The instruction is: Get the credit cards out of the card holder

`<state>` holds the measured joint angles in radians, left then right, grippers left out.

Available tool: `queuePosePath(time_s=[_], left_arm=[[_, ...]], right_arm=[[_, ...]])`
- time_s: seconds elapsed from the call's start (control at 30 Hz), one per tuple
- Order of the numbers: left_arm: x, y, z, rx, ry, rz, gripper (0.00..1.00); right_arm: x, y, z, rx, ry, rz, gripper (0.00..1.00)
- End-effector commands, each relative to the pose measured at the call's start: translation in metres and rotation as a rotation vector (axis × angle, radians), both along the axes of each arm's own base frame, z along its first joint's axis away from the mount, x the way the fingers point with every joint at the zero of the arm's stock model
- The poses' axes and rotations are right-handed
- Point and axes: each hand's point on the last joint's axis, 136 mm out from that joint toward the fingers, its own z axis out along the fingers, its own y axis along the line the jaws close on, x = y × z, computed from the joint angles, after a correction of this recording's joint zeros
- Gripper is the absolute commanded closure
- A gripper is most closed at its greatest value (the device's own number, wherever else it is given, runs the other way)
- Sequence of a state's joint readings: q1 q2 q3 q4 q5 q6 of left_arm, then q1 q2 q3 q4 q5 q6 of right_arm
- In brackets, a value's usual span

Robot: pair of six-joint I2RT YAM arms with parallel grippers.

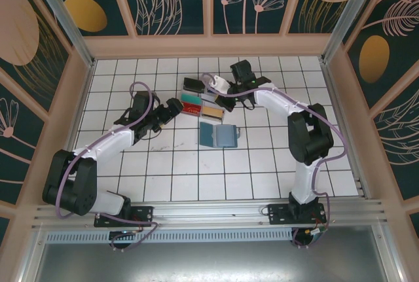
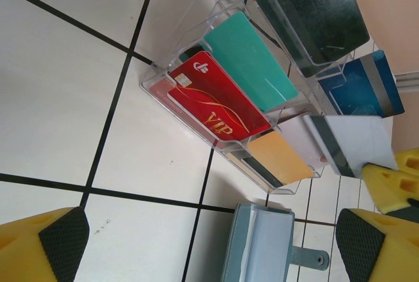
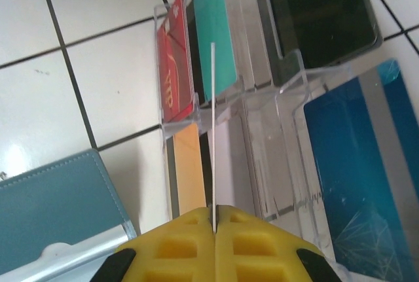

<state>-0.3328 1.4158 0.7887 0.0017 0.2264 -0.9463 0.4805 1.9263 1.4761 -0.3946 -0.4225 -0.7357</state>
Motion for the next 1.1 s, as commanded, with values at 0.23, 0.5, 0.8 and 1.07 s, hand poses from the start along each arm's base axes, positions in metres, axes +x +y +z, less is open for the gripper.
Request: queuePosePath(time_s=[0.23,0.5,0.8,1.07], left_arm=[[0.0,0.0,-0.007,0.009,0.001,-0.014,0.01],[0.001,0.0,-0.002,0.01,-0.01,-0.013,0.01],[0.014,0.045,0.031,0.193,-0.083,0.091,0.01],[0.012,0.151,0.096,0.643,-0.277,0.452,0.01]], right_arm=[[0.006,-0.013,-0.027,-0.081,0.038,-0.034,0.84],[0.008,-0.009,-0.007,-0.018,0.01,-0.052,0.75],[0.014,-0.035,0.097,0.236,-0.142,-0.264,0.61],[0.014,-0.151,0.161,0.494,-0.318,-0.771,0.24]])
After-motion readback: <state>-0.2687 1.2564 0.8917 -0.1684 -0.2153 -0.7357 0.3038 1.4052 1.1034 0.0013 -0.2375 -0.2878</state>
